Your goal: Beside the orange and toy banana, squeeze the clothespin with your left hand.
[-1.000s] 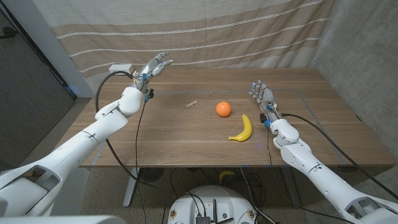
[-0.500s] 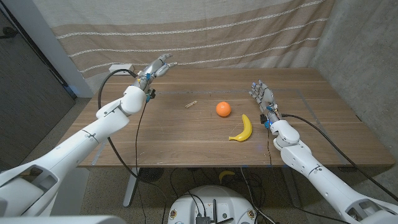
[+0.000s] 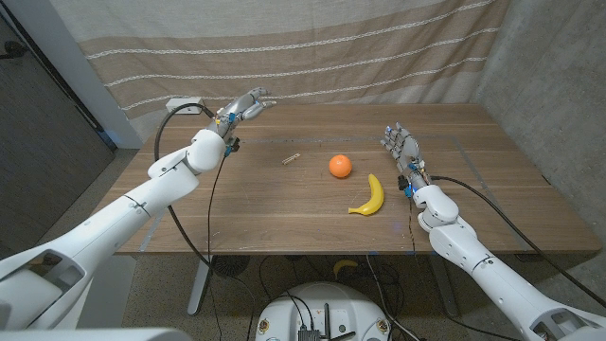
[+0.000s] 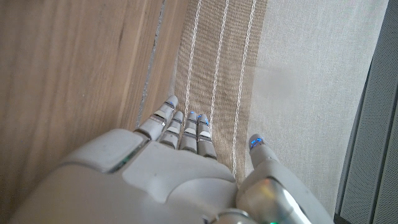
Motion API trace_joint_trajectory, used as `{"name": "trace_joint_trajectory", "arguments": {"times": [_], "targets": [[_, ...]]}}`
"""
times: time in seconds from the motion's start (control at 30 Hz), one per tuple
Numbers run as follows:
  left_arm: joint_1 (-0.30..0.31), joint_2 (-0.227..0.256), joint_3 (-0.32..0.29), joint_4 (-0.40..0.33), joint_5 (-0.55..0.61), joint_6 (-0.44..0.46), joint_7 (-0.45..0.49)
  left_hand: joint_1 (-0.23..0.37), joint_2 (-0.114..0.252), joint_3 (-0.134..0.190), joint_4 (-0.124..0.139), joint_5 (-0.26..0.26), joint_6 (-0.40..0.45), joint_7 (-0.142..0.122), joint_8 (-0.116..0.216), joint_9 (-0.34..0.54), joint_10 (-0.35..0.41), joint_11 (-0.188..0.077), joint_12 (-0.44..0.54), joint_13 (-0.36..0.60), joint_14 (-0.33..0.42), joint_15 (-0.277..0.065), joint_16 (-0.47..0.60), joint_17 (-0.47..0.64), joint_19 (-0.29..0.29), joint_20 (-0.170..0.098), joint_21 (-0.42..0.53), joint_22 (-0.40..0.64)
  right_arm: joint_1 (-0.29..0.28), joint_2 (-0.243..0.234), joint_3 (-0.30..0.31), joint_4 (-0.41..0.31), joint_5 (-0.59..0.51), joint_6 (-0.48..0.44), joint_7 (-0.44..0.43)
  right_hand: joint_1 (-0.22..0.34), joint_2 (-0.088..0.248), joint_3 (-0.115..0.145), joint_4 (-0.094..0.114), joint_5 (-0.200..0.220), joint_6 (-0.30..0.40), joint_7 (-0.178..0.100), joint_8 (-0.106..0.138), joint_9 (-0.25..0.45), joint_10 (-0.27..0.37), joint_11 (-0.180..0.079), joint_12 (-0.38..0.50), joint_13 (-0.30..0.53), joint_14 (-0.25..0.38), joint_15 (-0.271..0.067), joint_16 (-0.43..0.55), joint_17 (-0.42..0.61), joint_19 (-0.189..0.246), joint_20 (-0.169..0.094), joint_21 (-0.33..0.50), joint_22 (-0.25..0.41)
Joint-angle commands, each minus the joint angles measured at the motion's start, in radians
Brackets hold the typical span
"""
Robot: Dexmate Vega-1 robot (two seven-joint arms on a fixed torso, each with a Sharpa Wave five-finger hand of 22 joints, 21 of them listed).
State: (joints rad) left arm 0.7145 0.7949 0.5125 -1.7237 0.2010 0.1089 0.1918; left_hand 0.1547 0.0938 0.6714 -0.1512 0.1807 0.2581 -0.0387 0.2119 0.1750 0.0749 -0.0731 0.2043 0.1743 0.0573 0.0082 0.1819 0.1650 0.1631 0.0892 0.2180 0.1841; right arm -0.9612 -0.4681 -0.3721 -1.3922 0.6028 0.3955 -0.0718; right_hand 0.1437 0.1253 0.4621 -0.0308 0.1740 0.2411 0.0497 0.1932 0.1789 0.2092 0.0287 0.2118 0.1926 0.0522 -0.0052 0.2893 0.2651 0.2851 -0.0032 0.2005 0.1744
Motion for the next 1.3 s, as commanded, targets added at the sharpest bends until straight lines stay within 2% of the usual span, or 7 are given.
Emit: {"name": "trace_joint_trajectory", "arguments": {"times": [0.03, 0.47, 0.63, 0.77, 1.03, 1.13, 1.3], "targets": [[-0.005, 0.023, 0.025, -0.081, 0.065, 0.133, -0.037, 0.027, 0.007, 0.008, -0.015, 0.0, 0.015, 0.001, 0.004, 0.003, 0.012, -0.001, 0.006, 0.005, 0.018, -0.002, 0.004, 0.005, 0.0, 0.005, -0.002, 0.001, -0.024, -0.009, 0.006, -0.023, 0.004, 0.002, -0.004, 0.015, 0.03, 0.002, -0.005, 0.004, 0.007, -0.001, 0.004, 0.004, 0.009, 0.001, 0.0, 0.006, 0.01, 0.004, -0.001, 0.001, 0.005, 0.007, 0.004, 0.002], [-0.019, 0.028, 0.076, -0.146, 0.201, 0.269, -0.031, 0.104, -0.002, 0.028, -0.044, -0.005, 0.023, -0.011, 0.0, 0.005, 0.014, -0.019, 0.0, 0.007, 0.059, -0.018, 0.009, 0.006, 0.026, -0.005, 0.002, -0.001, -0.046, -0.014, 0.011, -0.043, 0.002, 0.01, -0.013, 0.017, 0.03, 0.002, -0.01, 0.005, 0.037, 0.002, 0.013, 0.005, 0.023, 0.009, 0.004, 0.006, 0.012, 0.005, -0.002, 0.0, 0.005, 0.01, 0.004, 0.002], [-0.032, 0.024, 0.1, -0.164, 0.262, 0.329, -0.044, 0.195, -0.092, 0.018, -0.046, -0.005, 0.071, -0.011, 0.02, 0.008, 0.097, -0.034, 0.019, 0.011, 0.113, -0.042, 0.013, 0.009, 0.04, -0.01, -0.002, -0.001, -0.048, -0.014, 0.013, -0.045, 0.002, 0.012, -0.015, 0.017, 0.03, 0.002, -0.01, 0.005, 0.045, 0.006, 0.015, 0.005, 0.029, 0.009, 0.005, 0.006, 0.016, 0.005, -0.001, 0.0, 0.007, 0.01, 0.004, 0.002], [-0.051, 0.023, 0.124, -0.184, 0.304, 0.396, -0.093, 0.224, -0.109, 0.017, -0.045, -0.004, 0.095, -0.014, 0.029, 0.01, 0.1, -0.026, 0.015, 0.013, 0.115, -0.044, 0.01, 0.01, 0.042, -0.011, -0.003, 0.0, -0.049, -0.015, 0.015, -0.046, 0.002, 0.013, -0.016, 0.016, 0.03, 0.001, -0.01, 0.005, 0.049, 0.005, 0.016, 0.005, 0.032, 0.01, 0.006, 0.007, 0.019, 0.005, -0.001, 0.0, 0.007, 0.011, 0.004, 0.002], [-0.104, 0.018, 0.183, -0.201, 0.394, 0.508, -0.197, 0.307, -0.234, -0.031, -0.039, 0.008, 0.16, -0.034, 0.053, 0.012, 0.085, -0.04, -0.002, 0.015, 0.094, -0.042, 0.001, 0.012, 0.033, -0.019, -0.011, 0.001, -0.05, -0.013, 0.016, -0.042, 0.007, 0.015, -0.012, 0.014, 0.029, 0.0, -0.01, 0.004, 0.063, 0.01, 0.019, 0.006, 0.04, 0.014, 0.008, 0.007, 0.023, 0.005, 0.0, 0.001, 0.009, 0.013, 0.005, 0.002], [-0.11, 0.01, 0.194, -0.202, 0.419, 0.533, -0.202, 0.338, -0.248, -0.038, -0.038, 0.012, 0.199, -0.034, 0.068, 0.013, 0.091, -0.044, -0.001, 0.015, 0.097, -0.043, 0.003, 0.012, 0.036, -0.021, -0.01, 0.001, -0.049, -0.01, 0.016, -0.037, 0.009, 0.018, -0.01, 0.013, 0.029, -0.001, -0.009, 0.004, 0.067, 0.011, 0.019, 0.006, 0.043, 0.013, 0.008, 0.007, 0.025, 0.007, 0.001, 0.001, 0.009, 0.013, 0.005, 0.002], [-0.126, -0.013, 0.215, -0.2, 0.461, 0.593, -0.215, 0.426, -0.261, -0.068, -0.032, 0.013, 0.336, 0.007, 0.115, 0.016, 0.164, -0.058, 0.017, 0.014, 0.133, -0.049, 0.013, 0.012, 0.06, -0.016, -0.004, 0.002, -0.046, -0.006, 0.017, -0.028, 0.01, 0.024, -0.008, 0.011, 0.028, -0.002, -0.008, 0.004, 0.07, 0.01, 0.019, 0.006, 0.044, 0.012, 0.008, 0.007, 0.026, 0.006, 0.001, 0.001, 0.008, 0.013, 0.004, 0.002]]}}
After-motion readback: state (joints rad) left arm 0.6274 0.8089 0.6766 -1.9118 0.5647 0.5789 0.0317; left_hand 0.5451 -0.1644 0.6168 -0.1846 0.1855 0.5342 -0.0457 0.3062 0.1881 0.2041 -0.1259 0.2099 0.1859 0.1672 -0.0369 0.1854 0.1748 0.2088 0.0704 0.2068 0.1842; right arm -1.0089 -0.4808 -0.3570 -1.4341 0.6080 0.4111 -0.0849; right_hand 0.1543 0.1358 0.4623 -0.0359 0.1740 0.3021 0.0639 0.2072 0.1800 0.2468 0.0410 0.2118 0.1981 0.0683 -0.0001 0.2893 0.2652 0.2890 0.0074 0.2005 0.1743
